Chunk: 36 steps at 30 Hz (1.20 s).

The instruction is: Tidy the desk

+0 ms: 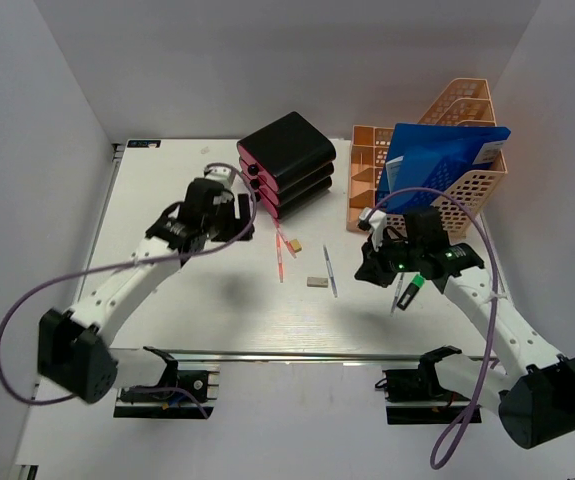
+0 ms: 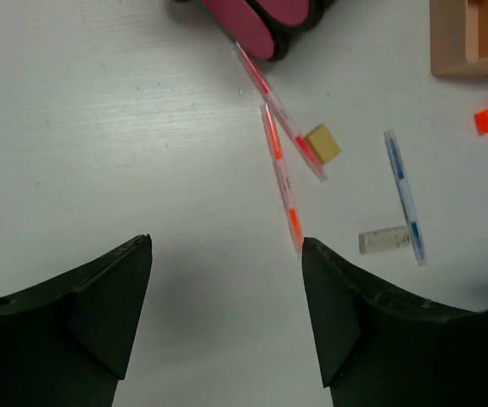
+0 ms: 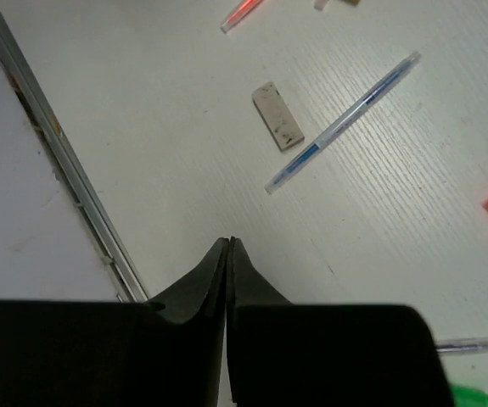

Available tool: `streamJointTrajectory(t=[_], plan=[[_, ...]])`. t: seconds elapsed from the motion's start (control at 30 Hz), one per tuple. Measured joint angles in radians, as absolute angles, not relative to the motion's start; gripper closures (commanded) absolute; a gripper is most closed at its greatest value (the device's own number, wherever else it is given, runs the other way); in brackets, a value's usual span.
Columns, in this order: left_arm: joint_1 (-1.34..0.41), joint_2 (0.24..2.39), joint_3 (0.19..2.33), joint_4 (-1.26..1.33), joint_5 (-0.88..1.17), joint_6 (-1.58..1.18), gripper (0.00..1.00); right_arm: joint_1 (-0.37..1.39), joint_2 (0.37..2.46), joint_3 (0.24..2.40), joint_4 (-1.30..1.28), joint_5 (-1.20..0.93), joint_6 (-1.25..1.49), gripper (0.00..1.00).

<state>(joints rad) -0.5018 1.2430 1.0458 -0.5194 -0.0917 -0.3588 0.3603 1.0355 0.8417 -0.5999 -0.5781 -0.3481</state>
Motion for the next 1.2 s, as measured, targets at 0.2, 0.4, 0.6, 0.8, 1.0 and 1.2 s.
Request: streamJointTrajectory(t=[0.2, 0.4, 0.6, 0.8, 1.0, 1.2], plan=[[-0.299, 1.498, 1.189, -0.445, 0.154, -0.273, 0.53, 0.360, 1.077, 0.729, -0.480, -0.605, -0.328, 0.75], [-0.171, 1.729, 1.417, -0.411, 0.376, -0.205, 0.24, 0.360, 1.083, 0.719, -0.436, -0.610, -0.329, 0.51], [-0.153, 1.896, 1.552, -0.389, 0.514, -0.172, 0.14, 0.360, 1.073, 0.719, -0.424, -0.609, -0.348, 0.46], [-0.154, 1.957, 1.587, -0.368, 0.597, -0.156, 0.17, 0.360, 1.072, 0.717, -0.415, -0.602, -0.351, 0.46], [-0.154, 1.999, 1.664, -0.364, 0.655, -0.127, 0.25, 0.360, 1.073, 0.709, -0.411, -0.583, -0.351, 0.46], [-0.154, 2.042, 1.718, -0.352, 0.675, -0.110, 0.32, 0.360, 1.073, 0.708, -0.408, -0.572, -0.351, 0.46]])
